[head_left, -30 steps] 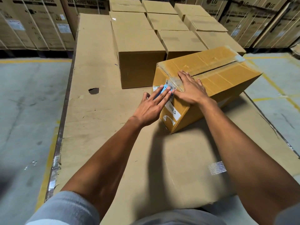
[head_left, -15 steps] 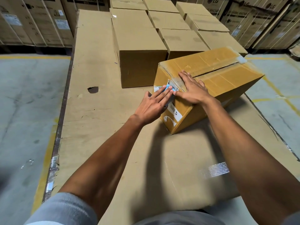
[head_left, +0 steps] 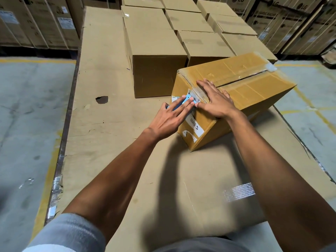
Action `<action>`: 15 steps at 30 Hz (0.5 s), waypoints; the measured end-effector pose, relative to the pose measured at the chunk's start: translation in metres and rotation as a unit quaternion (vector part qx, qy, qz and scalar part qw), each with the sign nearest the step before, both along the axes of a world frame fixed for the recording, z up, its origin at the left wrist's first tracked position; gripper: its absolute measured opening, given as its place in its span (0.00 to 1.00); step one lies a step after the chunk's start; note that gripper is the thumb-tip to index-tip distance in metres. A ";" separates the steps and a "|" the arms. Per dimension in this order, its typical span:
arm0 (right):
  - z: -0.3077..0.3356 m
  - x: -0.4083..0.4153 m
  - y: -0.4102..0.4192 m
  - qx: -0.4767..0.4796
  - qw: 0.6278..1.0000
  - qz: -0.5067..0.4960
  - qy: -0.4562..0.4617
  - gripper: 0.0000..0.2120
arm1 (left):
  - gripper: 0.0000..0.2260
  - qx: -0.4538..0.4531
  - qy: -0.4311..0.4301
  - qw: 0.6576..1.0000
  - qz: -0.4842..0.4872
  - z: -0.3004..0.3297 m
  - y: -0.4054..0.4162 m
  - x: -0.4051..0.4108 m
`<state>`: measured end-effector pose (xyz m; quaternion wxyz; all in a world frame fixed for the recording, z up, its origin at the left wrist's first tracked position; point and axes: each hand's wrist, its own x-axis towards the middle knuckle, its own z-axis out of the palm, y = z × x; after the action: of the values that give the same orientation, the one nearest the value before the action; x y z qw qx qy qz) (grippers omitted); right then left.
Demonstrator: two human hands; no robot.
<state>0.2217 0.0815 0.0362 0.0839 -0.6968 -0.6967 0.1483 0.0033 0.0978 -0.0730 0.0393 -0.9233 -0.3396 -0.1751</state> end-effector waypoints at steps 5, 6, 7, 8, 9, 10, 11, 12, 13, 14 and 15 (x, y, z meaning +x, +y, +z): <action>0.000 0.000 -0.001 -0.007 1.000 -0.003 -0.001 0.38 | 0.35 0.038 0.001 0.999 -0.010 -0.004 0.003 -0.002; 0.000 0.000 -0.001 -0.008 1.000 -0.002 -0.002 0.38 | 0.35 0.044 0.003 0.999 -0.013 -0.005 0.004 -0.003; 0.001 -0.001 -0.001 -0.010 1.000 -0.003 -0.003 0.38 | 0.35 0.047 0.004 0.999 -0.016 -0.006 0.005 -0.003; 0.001 -0.001 -0.002 -0.011 1.000 -0.003 -0.004 0.38 | 0.34 0.048 0.002 0.999 -0.018 -0.006 0.006 -0.004; 0.002 -0.002 -0.003 -0.012 1.000 -0.004 -0.004 0.38 | 0.33 0.047 -0.004 0.999 -0.019 -0.006 0.006 -0.004; 0.002 -0.002 -0.003 -0.013 1.000 -0.004 -0.005 0.38 | 0.32 0.045 -0.012 0.999 -0.021 -0.005 0.007 -0.004; 0.002 -0.002 -0.003 -0.014 1.000 -0.004 -0.006 0.38 | 0.31 0.045 -0.017 0.999 -0.023 -0.005 0.007 -0.004; 0.002 -0.002 -0.003 -0.015 1.000 -0.003 -0.007 0.38 | 0.30 0.046 -0.018 0.998 -0.025 -0.004 0.008 -0.004; 0.002 -0.002 -0.003 -0.015 1.000 -0.003 -0.008 0.38 | 0.30 0.049 -0.018 0.998 -0.025 -0.004 0.009 -0.004; 0.003 -0.002 -0.002 -0.016 1.000 -0.004 -0.008 0.38 | 0.30 0.051 -0.019 0.998 -0.024 -0.004 0.009 -0.004; 0.003 -0.002 -0.002 -0.017 1.000 -0.005 -0.008 0.38 | 0.30 0.053 -0.022 0.998 -0.023 -0.005 0.009 -0.004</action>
<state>0.2194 0.0795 0.0390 0.0672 -0.7025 -0.6915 0.1541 -0.0009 0.1066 -0.0777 0.0769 -0.9233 -0.3097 -0.2136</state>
